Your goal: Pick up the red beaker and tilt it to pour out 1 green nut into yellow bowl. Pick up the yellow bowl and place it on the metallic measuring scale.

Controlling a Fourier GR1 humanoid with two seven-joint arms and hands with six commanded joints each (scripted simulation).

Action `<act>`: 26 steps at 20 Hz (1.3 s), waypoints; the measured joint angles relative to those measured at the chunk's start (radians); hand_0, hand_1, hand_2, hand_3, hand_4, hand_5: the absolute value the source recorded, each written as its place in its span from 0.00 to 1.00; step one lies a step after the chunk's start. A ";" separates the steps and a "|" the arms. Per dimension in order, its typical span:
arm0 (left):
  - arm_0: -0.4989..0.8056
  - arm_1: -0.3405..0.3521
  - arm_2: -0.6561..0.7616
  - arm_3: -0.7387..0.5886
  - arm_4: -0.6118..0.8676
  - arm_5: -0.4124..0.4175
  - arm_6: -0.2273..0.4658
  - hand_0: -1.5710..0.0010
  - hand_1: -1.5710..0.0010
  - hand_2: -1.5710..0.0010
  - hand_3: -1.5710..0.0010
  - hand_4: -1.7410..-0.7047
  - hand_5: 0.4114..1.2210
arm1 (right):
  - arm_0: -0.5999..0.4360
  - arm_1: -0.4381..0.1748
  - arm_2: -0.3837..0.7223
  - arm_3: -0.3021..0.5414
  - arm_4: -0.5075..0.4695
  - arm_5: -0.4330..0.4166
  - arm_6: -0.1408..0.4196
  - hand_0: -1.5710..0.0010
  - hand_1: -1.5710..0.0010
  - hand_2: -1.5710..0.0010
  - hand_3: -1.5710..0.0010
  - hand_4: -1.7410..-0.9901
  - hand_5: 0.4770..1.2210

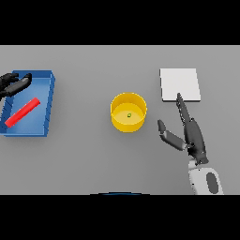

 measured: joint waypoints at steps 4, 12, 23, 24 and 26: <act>-0.006 -0.022 -0.007 0.040 -0.035 0.037 -0.026 0.93 0.94 0.94 0.95 1.00 0.29 | 0.004 -0.005 0.001 -0.011 0.008 -0.003 0.008 1.00 1.00 1.00 1.00 0.75 0.28; -0.004 -0.035 0.011 0.035 -0.050 0.104 -0.097 0.99 0.99 0.99 0.99 0.99 0.34 | -0.066 -0.096 0.084 -0.007 0.138 0.071 0.036 1.00 1.00 1.00 1.00 0.76 0.34; -0.008 -0.048 0.023 0.031 -0.024 0.089 -0.121 1.00 1.00 1.00 1.00 0.99 0.33 | -0.460 -0.352 0.382 0.153 0.555 0.310 -0.010 1.00 1.00 1.00 1.00 0.70 0.31; -0.006 -0.041 0.027 0.028 -0.023 0.092 -0.121 1.00 1.00 1.00 1.00 0.99 0.33 | -0.486 -0.359 0.399 0.158 0.565 0.336 -0.019 1.00 1.00 1.00 1.00 0.71 0.31; 0.009 -0.047 0.027 0.031 -0.018 0.092 -0.138 1.00 1.00 1.00 1.00 0.98 0.34 | -0.535 -0.359 0.437 0.211 0.598 0.360 -0.033 1.00 1.00 1.00 1.00 0.70 0.31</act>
